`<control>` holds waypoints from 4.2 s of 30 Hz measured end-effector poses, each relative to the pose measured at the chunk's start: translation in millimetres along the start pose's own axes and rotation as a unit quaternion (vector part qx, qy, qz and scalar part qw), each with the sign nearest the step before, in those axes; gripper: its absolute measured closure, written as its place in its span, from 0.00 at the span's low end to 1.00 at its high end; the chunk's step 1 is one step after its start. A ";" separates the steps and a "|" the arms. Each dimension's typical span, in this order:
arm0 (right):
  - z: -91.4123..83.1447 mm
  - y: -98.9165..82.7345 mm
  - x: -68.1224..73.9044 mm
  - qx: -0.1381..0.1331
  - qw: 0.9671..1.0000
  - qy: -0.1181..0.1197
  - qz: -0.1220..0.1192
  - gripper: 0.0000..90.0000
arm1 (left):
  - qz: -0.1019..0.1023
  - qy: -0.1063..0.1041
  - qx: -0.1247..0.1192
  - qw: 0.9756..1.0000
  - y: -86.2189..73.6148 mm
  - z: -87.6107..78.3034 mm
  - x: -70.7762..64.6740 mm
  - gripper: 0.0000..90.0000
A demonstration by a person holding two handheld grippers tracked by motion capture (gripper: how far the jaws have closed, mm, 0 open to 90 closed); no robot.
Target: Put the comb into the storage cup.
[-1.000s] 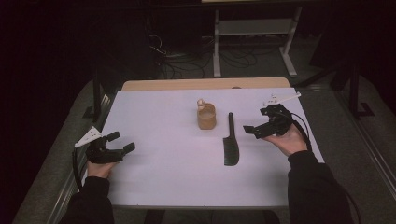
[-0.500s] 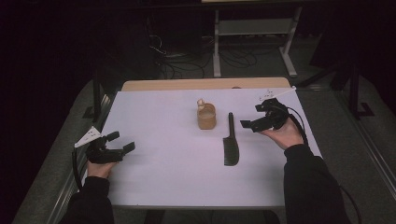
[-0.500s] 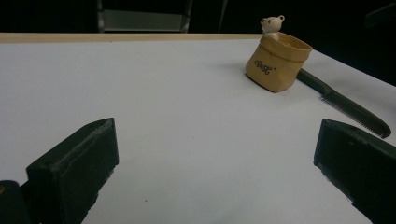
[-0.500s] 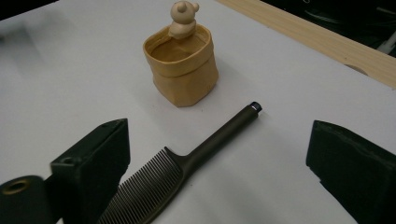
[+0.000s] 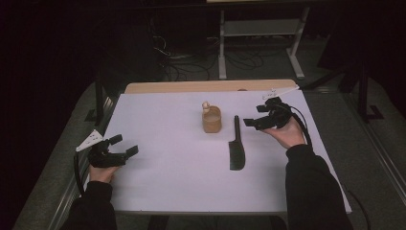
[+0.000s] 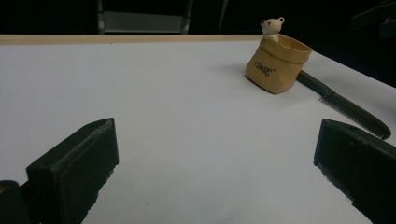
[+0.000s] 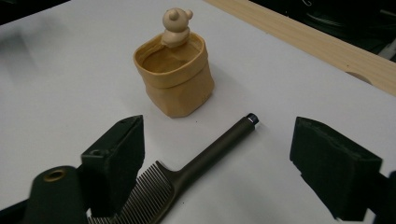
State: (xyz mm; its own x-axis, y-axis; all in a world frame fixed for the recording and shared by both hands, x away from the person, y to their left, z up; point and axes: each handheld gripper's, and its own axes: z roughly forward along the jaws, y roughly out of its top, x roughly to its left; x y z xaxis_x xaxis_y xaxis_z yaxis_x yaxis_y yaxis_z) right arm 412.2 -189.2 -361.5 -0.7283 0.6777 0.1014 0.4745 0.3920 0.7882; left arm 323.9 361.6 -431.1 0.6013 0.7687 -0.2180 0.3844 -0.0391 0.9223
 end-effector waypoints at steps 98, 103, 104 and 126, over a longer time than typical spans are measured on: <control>103.5 -33.5 3.2 0.084 0.996 -0.027 -0.019 0.99 | 0.007 -0.003 0.007 1.000 0.4 4.2 1.1 0.00; 98.7 -36.2 0.2 0.087 0.995 -0.034 -0.020 0.99 | 0.007 -0.003 0.007 1.000 0.4 4.0 0.8 0.00; 97.4 -36.8 -0.5 0.087 0.995 -0.036 -0.020 0.99 | 0.007 -0.002 0.007 1.000 0.4 3.9 0.8 0.00; 75.5 -44.8 -20.6 0.098 0.992 -0.078 -0.001 0.99 | 0.006 -0.002 0.007 1.000 0.4 3.9 0.7 0.00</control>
State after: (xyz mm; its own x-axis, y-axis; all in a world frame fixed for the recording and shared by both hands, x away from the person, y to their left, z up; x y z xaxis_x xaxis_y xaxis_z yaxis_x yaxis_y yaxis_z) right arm 443.3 -173.7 -444.8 -0.6507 0.7593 -0.0067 0.5718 0.4958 0.6536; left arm 327.1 359.6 -432.1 0.6094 0.7652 -0.2075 0.3864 -0.0581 0.9205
